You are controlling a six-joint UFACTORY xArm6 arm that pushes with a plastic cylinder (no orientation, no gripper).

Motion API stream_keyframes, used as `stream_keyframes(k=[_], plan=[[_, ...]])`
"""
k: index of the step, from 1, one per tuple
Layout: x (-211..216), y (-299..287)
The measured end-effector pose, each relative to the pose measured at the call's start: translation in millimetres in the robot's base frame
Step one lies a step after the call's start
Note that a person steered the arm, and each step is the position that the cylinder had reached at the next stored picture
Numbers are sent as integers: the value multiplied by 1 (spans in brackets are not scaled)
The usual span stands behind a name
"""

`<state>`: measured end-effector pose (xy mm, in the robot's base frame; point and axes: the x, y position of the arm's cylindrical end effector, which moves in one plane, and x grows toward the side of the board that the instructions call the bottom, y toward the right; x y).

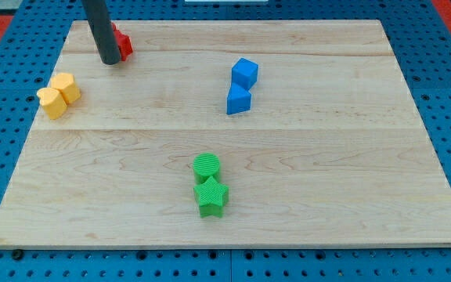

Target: Push the yellow hexagon and yellow heart slightly down

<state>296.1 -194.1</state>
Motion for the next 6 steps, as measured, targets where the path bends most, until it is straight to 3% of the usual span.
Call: stream_keyframes(k=[3, 6], plan=[[11, -59], [78, -79]])
